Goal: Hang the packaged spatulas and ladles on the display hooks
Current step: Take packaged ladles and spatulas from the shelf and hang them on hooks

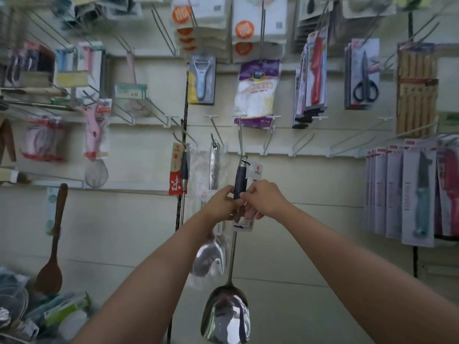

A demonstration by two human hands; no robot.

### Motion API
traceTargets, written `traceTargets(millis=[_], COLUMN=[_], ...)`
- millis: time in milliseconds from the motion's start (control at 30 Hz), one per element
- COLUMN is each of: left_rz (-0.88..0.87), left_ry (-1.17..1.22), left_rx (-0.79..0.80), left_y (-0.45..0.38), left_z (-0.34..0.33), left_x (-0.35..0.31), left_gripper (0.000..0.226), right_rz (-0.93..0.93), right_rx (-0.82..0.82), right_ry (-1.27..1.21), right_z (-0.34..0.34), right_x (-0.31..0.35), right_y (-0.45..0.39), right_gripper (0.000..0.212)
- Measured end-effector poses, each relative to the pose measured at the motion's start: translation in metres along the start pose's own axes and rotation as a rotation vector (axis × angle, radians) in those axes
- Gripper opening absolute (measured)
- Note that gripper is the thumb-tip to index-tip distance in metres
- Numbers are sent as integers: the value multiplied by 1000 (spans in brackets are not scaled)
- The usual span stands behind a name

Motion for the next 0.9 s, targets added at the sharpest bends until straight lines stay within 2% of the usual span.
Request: traceTargets(millis=[300,433,667,767,900], left_rz=[-35,-41,-37,-33,-16], left_ry=[-8,-9,-68,-80,-71], left_rx=[-26,-53,-114,-150,-182], left_y=[-31,-29,-15,-15,-20], left_z=[29,55,120,145,163], left_x=[-24,-18,-6,3,16], left_gripper=[20,17,29,24,5], right_rz=[49,88,159,184,178], right_rx=[-48,-19,51,44,8], right_ry=[11,7,-15,31,58], right_z=[6,-14,-64,-87,-106], right_x=[32,51,91,104,111], right_y=[-37,-45,-60,-71,-87], right_gripper=[23,23,25,26,25])
Point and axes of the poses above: each hand's wrist, its own y-axis away from the middle knuckle, its own z-axis out of the back of the hand, x = y × z, the point moved 3 cm from there along -y, towards the middle knuckle, and after that the axes turned 6 degrees about -y, right-handed, at the moved point
